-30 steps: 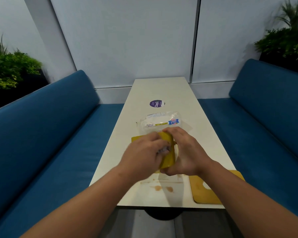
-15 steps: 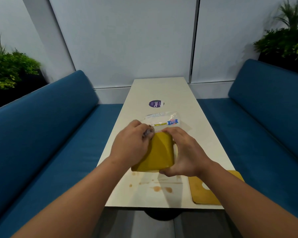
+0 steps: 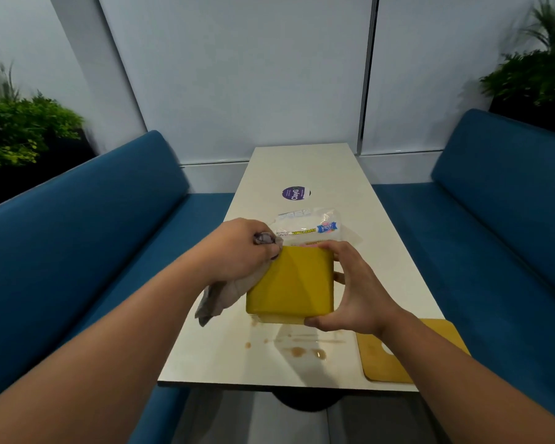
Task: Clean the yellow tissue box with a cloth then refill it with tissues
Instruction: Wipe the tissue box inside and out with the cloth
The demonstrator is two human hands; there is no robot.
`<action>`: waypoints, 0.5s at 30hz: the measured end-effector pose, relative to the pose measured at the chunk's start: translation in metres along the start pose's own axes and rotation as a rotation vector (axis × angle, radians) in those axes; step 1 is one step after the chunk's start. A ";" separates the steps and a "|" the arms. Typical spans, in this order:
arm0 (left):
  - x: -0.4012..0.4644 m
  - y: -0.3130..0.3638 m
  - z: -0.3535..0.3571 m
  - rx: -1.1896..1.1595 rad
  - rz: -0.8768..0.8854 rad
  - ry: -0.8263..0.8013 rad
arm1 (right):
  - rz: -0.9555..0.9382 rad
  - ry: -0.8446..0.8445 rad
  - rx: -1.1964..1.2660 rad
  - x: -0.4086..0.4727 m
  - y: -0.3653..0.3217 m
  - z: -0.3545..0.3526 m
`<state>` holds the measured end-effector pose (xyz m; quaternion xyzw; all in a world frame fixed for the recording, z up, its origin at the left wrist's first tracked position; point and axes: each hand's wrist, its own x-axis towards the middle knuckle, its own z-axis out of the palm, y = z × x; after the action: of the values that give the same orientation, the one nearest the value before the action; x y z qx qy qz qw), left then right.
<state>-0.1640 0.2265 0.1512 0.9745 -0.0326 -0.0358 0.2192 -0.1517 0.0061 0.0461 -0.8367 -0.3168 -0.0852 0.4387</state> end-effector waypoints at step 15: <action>0.002 0.022 0.012 -0.069 0.041 0.199 | 0.315 -0.085 -0.188 -0.014 0.021 0.026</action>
<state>-0.1643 0.2016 0.1499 0.9642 -0.0294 0.0643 0.2556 -0.1537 0.0114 0.0096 -0.9161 -0.1905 -0.0093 0.3527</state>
